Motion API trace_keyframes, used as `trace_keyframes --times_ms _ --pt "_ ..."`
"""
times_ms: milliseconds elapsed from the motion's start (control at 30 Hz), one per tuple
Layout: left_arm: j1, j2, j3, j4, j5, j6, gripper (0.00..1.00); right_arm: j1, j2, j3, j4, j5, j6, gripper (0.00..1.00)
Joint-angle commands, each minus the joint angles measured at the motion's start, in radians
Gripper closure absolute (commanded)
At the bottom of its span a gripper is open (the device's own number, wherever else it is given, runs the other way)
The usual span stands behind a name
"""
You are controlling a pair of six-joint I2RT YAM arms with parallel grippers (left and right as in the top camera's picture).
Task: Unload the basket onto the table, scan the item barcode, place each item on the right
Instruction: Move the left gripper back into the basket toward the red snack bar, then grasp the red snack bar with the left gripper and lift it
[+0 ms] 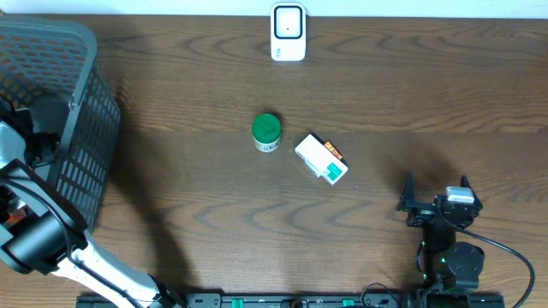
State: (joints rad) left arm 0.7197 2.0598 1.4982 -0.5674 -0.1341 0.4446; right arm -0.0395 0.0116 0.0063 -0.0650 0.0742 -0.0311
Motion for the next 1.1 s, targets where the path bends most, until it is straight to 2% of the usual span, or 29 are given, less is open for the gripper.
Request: trace_keyframes --times_ms 0,67,133,267,500,567,733,967,1067 --pt "0.0 0.091 -0.004 -0.002 -0.005 0.019 0.15 0.01 -0.007 -0.001 -0.005 -0.004 -0.008 0.01" --pt "0.0 0.109 -0.004 -0.003 -0.004 0.019 0.3 0.01 -0.007 -0.001 -0.005 -0.004 -0.008 0.01" --pt "0.0 0.123 -0.006 -0.003 -0.003 0.018 0.4 0.01 -0.007 -0.001 -0.005 -0.004 -0.007 0.01" --pt "0.002 0.131 -0.007 -0.002 0.023 0.018 0.43 0.01 -0.007 -0.001 -0.005 -0.004 -0.007 0.01" --pt "0.002 0.131 -0.007 0.0 0.093 0.002 0.55 0.01 -0.007 -0.001 -0.005 -0.004 -0.007 0.01" --pt "0.0 0.131 -0.007 0.001 0.106 -0.019 0.56 0.01 -0.007 -0.001 -0.005 -0.004 -0.007 0.01" --pt "-0.006 0.13 -0.007 0.0 0.105 -0.042 0.8 0.01 -0.007 -0.001 -0.005 -0.004 -0.008 0.01" --pt "-0.026 0.128 -0.006 0.001 0.105 -0.089 0.92 0.01 -0.007 -0.001 -0.005 -0.004 -0.008 0.01" --pt "-0.045 0.116 -0.005 0.005 0.105 -0.107 0.92 0.01 -0.007 -0.001 -0.005 -0.004 -0.007 0.01"
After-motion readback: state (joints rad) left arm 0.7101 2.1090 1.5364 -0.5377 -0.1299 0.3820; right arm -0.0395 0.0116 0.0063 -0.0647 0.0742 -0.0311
